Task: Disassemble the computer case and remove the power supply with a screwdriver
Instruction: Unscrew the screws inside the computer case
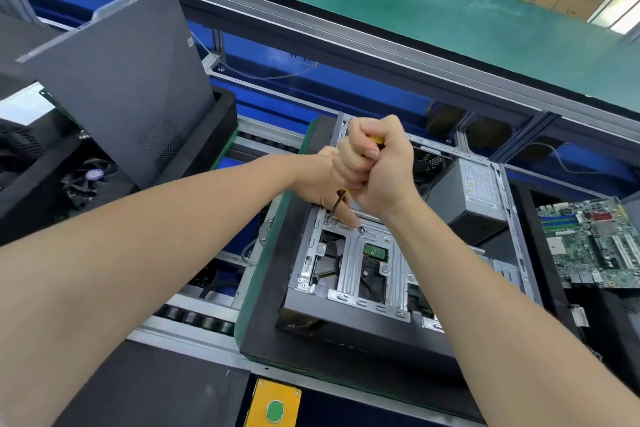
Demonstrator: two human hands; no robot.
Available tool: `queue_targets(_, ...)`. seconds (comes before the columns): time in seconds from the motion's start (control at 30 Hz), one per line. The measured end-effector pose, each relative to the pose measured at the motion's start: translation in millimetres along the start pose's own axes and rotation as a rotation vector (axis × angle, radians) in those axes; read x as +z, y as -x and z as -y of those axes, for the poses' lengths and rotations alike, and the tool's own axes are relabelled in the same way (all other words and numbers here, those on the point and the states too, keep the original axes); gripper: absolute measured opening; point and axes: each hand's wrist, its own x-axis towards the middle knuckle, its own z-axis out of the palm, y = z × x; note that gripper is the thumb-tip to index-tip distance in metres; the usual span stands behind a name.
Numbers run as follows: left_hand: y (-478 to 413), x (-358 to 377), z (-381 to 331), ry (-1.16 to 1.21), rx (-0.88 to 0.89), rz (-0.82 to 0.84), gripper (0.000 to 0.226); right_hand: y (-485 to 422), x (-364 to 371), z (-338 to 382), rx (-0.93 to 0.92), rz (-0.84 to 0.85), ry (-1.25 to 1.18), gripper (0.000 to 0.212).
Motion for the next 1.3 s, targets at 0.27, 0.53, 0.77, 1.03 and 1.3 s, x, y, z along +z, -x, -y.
queue_targets(0.27,6,-4,-6,0.076,0.015,-0.01,0.06,-14,9,8,0.187,0.428,-0.016,0.028)
queue_targets(0.53,14,-2,-7,-0.003,-0.078,-0.07,0.053,13,31,-2,-0.133,-0.026,0.201,0.014)
queue_targets(0.77,16,-3,-18,0.019,-0.034,-0.067,0.02,28,43,-17,-0.39,-0.485,0.32,0.028)
queue_targets(1.03,11,0,-7,0.046,-0.059,-0.036,0.02,12,41,-15,-0.299,-0.411,0.213,0.023)
queue_targets(1.3,10,-2,-12,0.008,-0.073,-0.038,0.037,0,1,-1,0.022,0.19,-0.018,0.031)
